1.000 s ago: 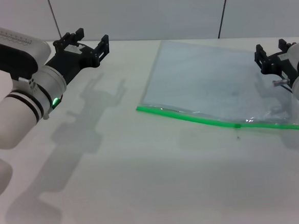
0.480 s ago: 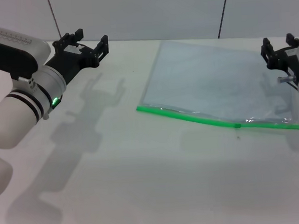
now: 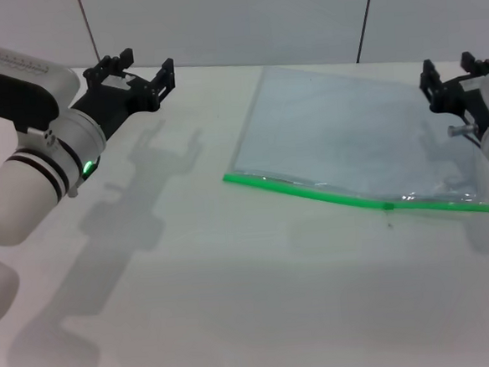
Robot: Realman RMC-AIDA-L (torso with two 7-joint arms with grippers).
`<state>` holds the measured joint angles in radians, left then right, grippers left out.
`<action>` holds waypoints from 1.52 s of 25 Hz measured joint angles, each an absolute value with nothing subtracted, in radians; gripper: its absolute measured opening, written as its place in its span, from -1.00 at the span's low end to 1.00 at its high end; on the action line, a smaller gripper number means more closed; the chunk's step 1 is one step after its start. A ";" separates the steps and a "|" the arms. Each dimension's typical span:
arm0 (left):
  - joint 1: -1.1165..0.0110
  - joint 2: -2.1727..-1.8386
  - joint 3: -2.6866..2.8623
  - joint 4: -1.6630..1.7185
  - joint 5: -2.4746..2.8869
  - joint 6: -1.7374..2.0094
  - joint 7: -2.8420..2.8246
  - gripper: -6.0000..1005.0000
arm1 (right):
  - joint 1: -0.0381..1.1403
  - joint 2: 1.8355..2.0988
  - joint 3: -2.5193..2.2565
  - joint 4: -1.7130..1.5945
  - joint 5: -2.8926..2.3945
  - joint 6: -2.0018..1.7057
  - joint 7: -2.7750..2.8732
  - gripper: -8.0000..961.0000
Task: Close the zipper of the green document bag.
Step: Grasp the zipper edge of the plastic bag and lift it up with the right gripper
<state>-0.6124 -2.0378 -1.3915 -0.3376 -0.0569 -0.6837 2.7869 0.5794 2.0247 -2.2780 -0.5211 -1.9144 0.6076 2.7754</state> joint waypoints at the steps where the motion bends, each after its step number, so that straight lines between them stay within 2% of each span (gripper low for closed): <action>1: -0.611 -2.037 -1.391 -0.338 -0.057 -0.684 2.782 0.35 | 0.574 2.024 -2.285 -0.529 -1.915 0.608 2.775 0.19; 4: -0.605 -2.034 -1.390 -0.338 -0.057 -0.683 2.769 0.35 | 0.549 2.017 -2.308 -0.561 -1.930 0.607 2.779 0.19; 7: -0.599 -2.032 -1.390 -0.338 -0.056 -0.683 2.768 0.35 | 0.494 1.993 -2.319 -0.640 -2.002 0.598 2.780 0.19; 10: -0.593 -2.031 -1.390 -0.338 -0.052 -0.682 2.768 0.35 | 0.421 1.935 -2.322 -0.769 -2.121 0.532 2.781 0.19; 13: -0.592 -2.031 -1.390 -0.338 -0.051 -0.681 2.767 0.35 | 0.354 1.854 -2.322 -0.935 -2.220 0.420 2.781 0.19; 15: -0.592 -2.031 -1.390 -0.335 -0.051 -0.681 2.767 0.35 | 0.325 1.815 -2.322 -1.006 -2.258 0.364 2.781 0.19; 17: -0.592 -2.031 -1.390 -0.328 -0.050 -0.680 2.767 0.35 | 0.302 1.783 -2.322 -1.065 -2.293 0.303 2.781 0.19; 19: -0.593 -2.031 -1.390 -0.324 -0.049 -0.679 2.767 0.35 | 0.289 1.763 -2.321 -1.109 -2.329 0.229 2.776 0.19; 22: -0.591 -2.031 -1.390 -0.318 -0.049 -0.679 2.767 0.35 | 0.270 1.749 -2.309 -1.155 -2.394 0.103 2.768 0.19; 27: -0.589 -2.031 -1.390 -0.312 -0.049 -0.660 2.767 0.35 | 0.232 1.749 -2.250 -1.242 -2.448 -0.097 2.702 0.19; 31: -0.589 -2.030 -1.390 -0.312 -0.049 -0.655 2.767 0.35 | 0.165 1.776 -2.154 -1.344 -2.453 -0.219 2.565 0.19; 34: -0.589 -2.029 -1.390 -0.312 -0.049 -0.655 2.767 0.35 | 0.114 1.823 -2.075 -1.401 -2.460 -0.297 2.437 0.19; 38: -0.589 -2.029 -1.390 -0.312 -0.049 -0.655 2.767 0.35 | 0.060 1.918 -1.959 -1.429 -2.462 -0.400 2.253 0.20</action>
<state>-0.5890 -2.0293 -1.3897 -0.3121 -0.0490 -0.6549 2.7671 0.0596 1.9183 -1.9587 -1.4295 -2.4617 -0.3999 2.2527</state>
